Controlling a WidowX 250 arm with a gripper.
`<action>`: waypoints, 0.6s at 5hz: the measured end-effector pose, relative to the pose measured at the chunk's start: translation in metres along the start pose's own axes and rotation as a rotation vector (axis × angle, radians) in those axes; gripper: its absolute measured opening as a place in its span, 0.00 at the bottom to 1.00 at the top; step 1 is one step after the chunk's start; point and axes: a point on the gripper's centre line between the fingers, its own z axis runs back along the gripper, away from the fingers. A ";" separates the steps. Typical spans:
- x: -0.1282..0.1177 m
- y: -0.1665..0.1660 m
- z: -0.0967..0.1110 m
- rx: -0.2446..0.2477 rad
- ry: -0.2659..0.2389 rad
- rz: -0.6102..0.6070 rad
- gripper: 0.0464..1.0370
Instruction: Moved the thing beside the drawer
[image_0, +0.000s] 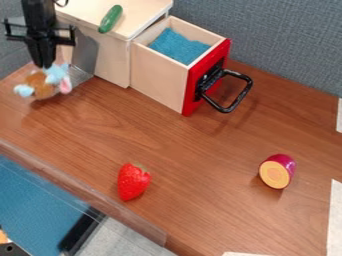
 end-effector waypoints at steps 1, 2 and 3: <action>-0.002 0.005 0.001 0.005 0.007 0.052 0.21; -0.006 0.007 0.002 0.013 0.017 0.051 0.48; -0.009 0.006 0.027 -0.014 -0.037 0.017 0.78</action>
